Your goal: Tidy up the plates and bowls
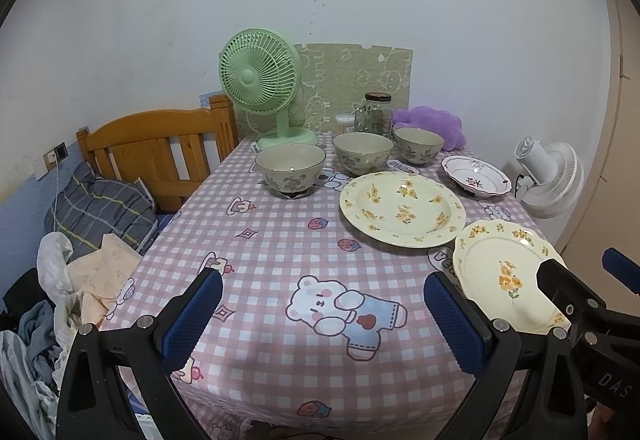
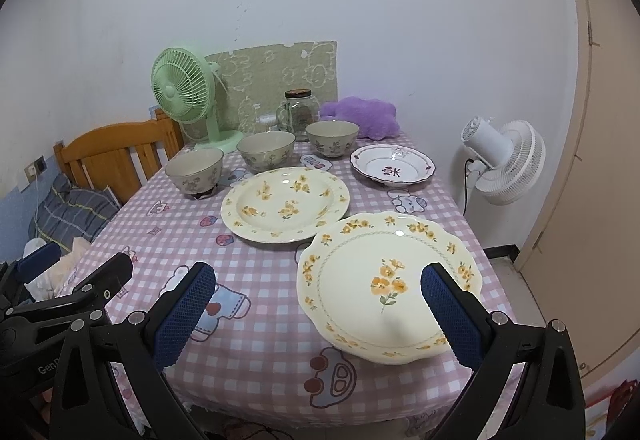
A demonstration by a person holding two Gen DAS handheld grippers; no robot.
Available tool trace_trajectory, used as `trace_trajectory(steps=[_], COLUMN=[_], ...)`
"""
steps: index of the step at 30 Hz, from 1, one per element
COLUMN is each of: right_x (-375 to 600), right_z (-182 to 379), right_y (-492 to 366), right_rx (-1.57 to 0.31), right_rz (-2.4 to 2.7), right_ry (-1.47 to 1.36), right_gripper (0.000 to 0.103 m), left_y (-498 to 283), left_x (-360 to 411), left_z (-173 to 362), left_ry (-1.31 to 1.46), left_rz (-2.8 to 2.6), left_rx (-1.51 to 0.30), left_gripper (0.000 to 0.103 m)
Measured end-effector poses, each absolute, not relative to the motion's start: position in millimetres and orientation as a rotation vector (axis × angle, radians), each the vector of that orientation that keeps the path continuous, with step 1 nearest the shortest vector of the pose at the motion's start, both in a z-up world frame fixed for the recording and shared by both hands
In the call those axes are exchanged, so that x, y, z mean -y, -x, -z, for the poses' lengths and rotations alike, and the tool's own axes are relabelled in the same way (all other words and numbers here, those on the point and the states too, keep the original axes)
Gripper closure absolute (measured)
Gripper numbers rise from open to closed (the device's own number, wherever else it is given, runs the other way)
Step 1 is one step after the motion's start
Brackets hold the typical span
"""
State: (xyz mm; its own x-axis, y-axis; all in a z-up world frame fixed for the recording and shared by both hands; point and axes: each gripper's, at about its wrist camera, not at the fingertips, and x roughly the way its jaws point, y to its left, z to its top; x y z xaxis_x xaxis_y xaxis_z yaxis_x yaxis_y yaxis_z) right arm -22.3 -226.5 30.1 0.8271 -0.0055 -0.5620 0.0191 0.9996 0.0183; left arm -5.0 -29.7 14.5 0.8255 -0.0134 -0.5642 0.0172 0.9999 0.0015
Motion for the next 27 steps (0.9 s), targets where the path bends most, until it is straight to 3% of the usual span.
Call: trace_trajectory(steps=[27], right_x=[210.5], right_z=[-33.4], right_y=[13.7], right_rx=[-0.594], right_rz=[0.019], right_ry=[-0.043], right_gripper=[0.0], left_y=[-8.0], left_x=[11.2], left_z=[-17.7], left_ry=[-0.008], left_rz=[0.029], left_rx=[-0.612], left_gripper=[0.002])
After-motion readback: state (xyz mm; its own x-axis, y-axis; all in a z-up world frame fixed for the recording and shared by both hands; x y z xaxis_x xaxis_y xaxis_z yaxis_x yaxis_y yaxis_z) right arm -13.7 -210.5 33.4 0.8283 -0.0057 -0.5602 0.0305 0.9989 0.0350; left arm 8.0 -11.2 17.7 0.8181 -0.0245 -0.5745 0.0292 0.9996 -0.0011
